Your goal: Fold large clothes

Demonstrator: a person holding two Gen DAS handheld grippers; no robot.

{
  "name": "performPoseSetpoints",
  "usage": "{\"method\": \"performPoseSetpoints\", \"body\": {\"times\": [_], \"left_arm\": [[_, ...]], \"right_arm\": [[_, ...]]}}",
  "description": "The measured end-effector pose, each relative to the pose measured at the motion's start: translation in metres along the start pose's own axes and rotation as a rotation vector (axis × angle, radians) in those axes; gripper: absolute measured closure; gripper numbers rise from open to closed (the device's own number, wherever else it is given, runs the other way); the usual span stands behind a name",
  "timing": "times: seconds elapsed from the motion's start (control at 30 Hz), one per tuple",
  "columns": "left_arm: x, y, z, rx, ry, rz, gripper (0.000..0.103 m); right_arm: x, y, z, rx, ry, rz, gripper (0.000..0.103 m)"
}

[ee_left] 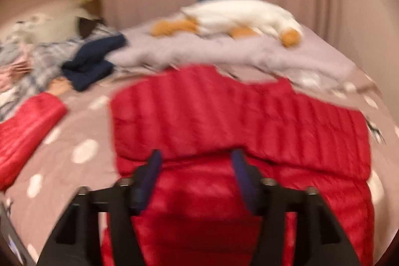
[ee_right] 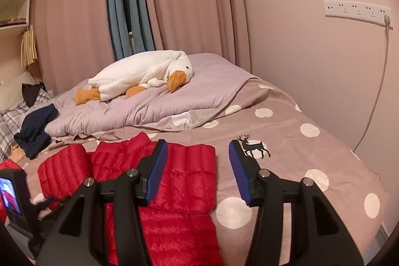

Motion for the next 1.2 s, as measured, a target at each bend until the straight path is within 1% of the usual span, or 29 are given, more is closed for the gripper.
{"method": "performPoseSetpoints", "body": {"times": [0.07, 0.13, 0.17, 0.2, 0.23, 0.3, 0.4, 0.47, 0.5, 0.57, 0.63, 0.67, 0.73, 0.8, 0.87, 0.93, 1.0, 1.07, 1.1, 1.13, 1.17, 1.2], "left_arm": [[-0.006, -0.010, -0.008, -0.031, -0.036, 0.043, 0.030], [-0.012, -0.019, -0.015, -0.045, -0.066, 0.076, 0.028], [-0.015, -0.023, -0.021, -0.054, -0.084, 0.089, 0.024], [-0.017, -0.024, -0.027, -0.065, -0.103, 0.097, 0.017], [-0.016, -0.025, -0.032, -0.073, -0.114, 0.099, 0.014], [-0.017, -0.024, -0.046, -0.105, -0.134, 0.103, 0.013], [-0.014, -0.013, -0.076, -0.197, -0.153, 0.096, 0.013], [-0.007, -0.006, -0.096, -0.239, -0.173, 0.086, 0.013], [-0.004, 0.001, -0.110, -0.272, -0.188, 0.083, 0.013], [0.004, 0.006, -0.132, -0.312, -0.206, 0.079, 0.013], [0.010, 0.014, -0.158, -0.356, -0.231, 0.051, 0.013], [0.013, 0.016, -0.171, -0.373, -0.257, 0.033, 0.013], [0.017, 0.015, -0.195, -0.389, -0.330, 0.031, 0.013], [0.023, 0.010, -0.220, -0.421, -0.403, 0.046, 0.013], [0.027, 0.008, -0.234, -0.440, -0.422, 0.050, 0.013], [0.029, 0.008, -0.248, -0.472, -0.418, 0.045, 0.013], [0.033, 0.010, -0.261, -0.499, -0.418, 0.035, 0.013], [0.037, 0.014, -0.270, -0.492, -0.442, 0.018, 0.013], [0.040, 0.017, -0.274, -0.473, -0.459, 0.005, 0.013], [0.041, 0.017, -0.275, -0.455, -0.471, -0.001, 0.013], [0.043, 0.019, -0.275, -0.435, -0.485, -0.005, 0.013], [0.043, 0.020, -0.273, -0.419, -0.491, -0.014, 0.013]], "right_arm": [[0.002, 0.000, -0.006, -0.017, -0.012, -0.008, 0.048], [0.003, -0.001, -0.011, -0.025, -0.018, -0.003, 0.043], [0.003, -0.001, -0.012, -0.024, -0.021, -0.003, 0.041], [0.004, 0.000, -0.013, -0.024, -0.022, -0.007, 0.040], [0.006, 0.001, -0.017, -0.030, -0.028, -0.017, 0.040], [0.009, 0.003, -0.024, -0.043, -0.042, -0.029, 0.035], [0.021, 0.008, -0.041, -0.062, -0.070, -0.059, 0.032], [0.029, 0.014, -0.052, -0.059, -0.083, -0.088, 0.032], [0.034, 0.018, -0.061, -0.063, -0.099, -0.110, 0.032], [0.041, 0.025, -0.090, -0.105, -0.145, -0.145, 0.032], [0.044, 0.028, -0.128, -0.173, -0.195, -0.166, 0.031], [0.044, 0.029, -0.144, -0.191, -0.217, -0.172, 0.030], [0.043, 0.029, -0.176, -0.211, -0.263, -0.167, 0.025], [0.042, 0.031, -0.210, -0.253, -0.302, -0.165, 0.014], [0.043, 0.037, -0.243, -0.294, -0.322, -0.180, 0.012], [0.049, 0.046, -0.274, -0.329, -0.331, -0.207, 0.011], [0.065, 0.061, -0.313, -0.404, -0.329, -0.261, 0.006], [0.087, 0.074, -0.343, -0.439, -0.352, -0.316, 0.006], [0.108, 0.088, -0.360, -0.446, -0.396, -0.362, 0.008], [0.125, 0.101, -0.370, -0.433, -0.441, -0.395, 0.009], [0.137, 0.110, -0.374, -0.406, -0.475, -0.417, 0.015], [0.154, 0.124, -0.374, -0.353, -0.519, -0.450, 0.032]]}}
Point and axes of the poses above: each gripper's, at about its wrist camera, not at the fingertips, and y roughly the way its jaws point, z to its right, x to its underside, the point moved 8 cm from there along y, roughly the way its jaws point, and after that the axes turned 4 degrees about -x, right-handed, at the moved point
